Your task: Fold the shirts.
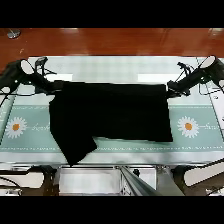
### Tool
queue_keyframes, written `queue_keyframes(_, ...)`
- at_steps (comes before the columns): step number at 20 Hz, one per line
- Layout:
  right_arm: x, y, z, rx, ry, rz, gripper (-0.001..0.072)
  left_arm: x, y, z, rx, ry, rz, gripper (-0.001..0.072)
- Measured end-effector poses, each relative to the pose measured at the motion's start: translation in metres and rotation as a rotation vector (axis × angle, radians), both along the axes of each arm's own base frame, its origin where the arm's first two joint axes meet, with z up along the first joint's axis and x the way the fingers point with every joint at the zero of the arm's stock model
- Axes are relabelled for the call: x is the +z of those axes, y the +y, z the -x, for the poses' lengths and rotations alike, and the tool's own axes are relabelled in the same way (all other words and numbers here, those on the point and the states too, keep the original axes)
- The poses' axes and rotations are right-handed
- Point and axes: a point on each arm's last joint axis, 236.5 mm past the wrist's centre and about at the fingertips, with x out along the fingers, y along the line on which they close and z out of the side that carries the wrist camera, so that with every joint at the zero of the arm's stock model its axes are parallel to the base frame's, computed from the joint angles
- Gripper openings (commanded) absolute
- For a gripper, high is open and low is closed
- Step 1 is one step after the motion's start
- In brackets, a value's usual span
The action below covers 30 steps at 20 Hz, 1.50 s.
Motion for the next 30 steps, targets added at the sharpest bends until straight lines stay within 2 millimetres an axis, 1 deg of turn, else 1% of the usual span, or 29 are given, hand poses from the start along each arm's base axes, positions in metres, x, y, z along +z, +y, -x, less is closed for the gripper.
queue_keyframes(1, -0.003, 0.000, 0.001, -0.001, 0.004, 0.006, 0.0459, -0.004, -0.005, 0.007, -0.017, 0.034, 0.021, 0.0158)
queue_keyframes(2, -0.005, 0.001, 0.002, -0.006, 0.007, 0.007, 0.0619, -0.007, -0.009, 0.014, -0.032, 0.065, 0.038, 0.0548)
queue_keyframes(3, -0.005, 0.000, 0.003, -0.015, 0.014, 0.009, 0.0621, -0.007, -0.011, 0.021, -0.042, 0.099, 0.055, 0.0698)
queue_keyframes(5, 0.001, -0.002, 0.005, -0.020, 0.027, 0.009, 0.0621, -0.002, -0.010, 0.031, -0.046, 0.145, 0.080, 0.0698)
queue_keyframes(8, 0.024, -0.013, 0.013, -0.040, 0.019, 0.015, 0.0621, 0.017, 0.004, 0.049, -0.007, 0.190, 0.113, 0.0698)
queue_keyframes(9, 0.032, -0.019, 0.018, -0.056, 0.008, 0.020, 0.0620, 0.022, 0.011, 0.059, 0.015, 0.207, 0.122, 0.0699)
queue_keyframes(10, 0.039, -0.024, 0.024, -0.077, -0.010, 0.025, 0.0621, 0.027, 0.017, 0.072, 0.040, 0.222, 0.133, 0.0698)
queue_keyframes(11, 0.042, -0.028, 0.033, -0.105, -0.027, 0.031, 0.0620, 0.028, 0.025, 0.089, 0.071, 0.244, 0.146, 0.0698)
queue_keyframes(12, 0.045, -0.028, 0.044, -0.138, -0.047, 0.022, 0.0620, 0.027, 0.031, 0.106, 0.104, 0.262, 0.158, 0.0698)
queue_keyframes(13, 0.046, -0.024, 0.055, -0.156, -0.070, 0.006, 0.0620, 0.025, 0.037, 0.125, 0.145, 0.279, 0.183, 0.0699)
queue_keyframes(14, 0.045, -0.016, 0.069, -0.176, -0.088, -0.021, 0.0620, 0.021, 0.041, 0.147, 0.188, 0.304, 0.213, 0.0698)
queue_keyframes(15, 0.045, -0.008, 0.080, -0.194, -0.111, -0.044, 0.0620, 0.017, 0.040, 0.164, 0.235, 0.315, 0.259, 0.0698)
queue_keyframes(16, 0.043, 0.000, 0.090, -0.217, -0.136, -0.069, 0.0620, 0.013, 0.039, 0.180, 0.288, 0.315, 0.309, 0.0698)
queue_keyframes(18, 0.044, 0.021, 0.104, -0.261, -0.187, -0.145, 0.0619, 0.005, 0.030, 0.197, 0.377, 0.285, 0.399, 0.0698)
queue_keyframes(20, 0.047, 0.039, 0.110, -0.295, -0.226, -0.223, 0.0620, -0.008, 0.023, 0.214, 0.443, 0.275, 0.441, 0.0698)
queue_keyframes(22, 0.051, 0.050, 0.113, -0.321, -0.251, -0.277, 0.0619, -0.019, 0.012, 0.224, 0.476, 0.260, 0.482, 0.0698)
queue_keyframes(24, 0.053, 0.056, 0.114, -0.335, -0.262, -0.308, 0.0619, -0.025, -0.001, 0.229, 0.484, 0.249, 0.526, 0.0698)
queue_keyframes(26, 0.055, 0.059, 0.113, -0.347, -0.273, -0.327, 0.0619, -0.027, -0.017, 0.232, 0.473, 0.247, 0.572, 0.0698)
queue_keyframes(28, 0.057, 0.060, 0.112, -0.358, -0.278, -0.341, 0.0619, -0.027, -0.032, 0.230, 0.436, 0.233, 0.600, 0.0698)
queue_keyframes(30, 0.060, 0.058, 0.110, -0.388, -0.282, -0.357, 0.0619, -0.028, -0.045, 0.226, 0.393, 0.219, 0.607, 0.0698)
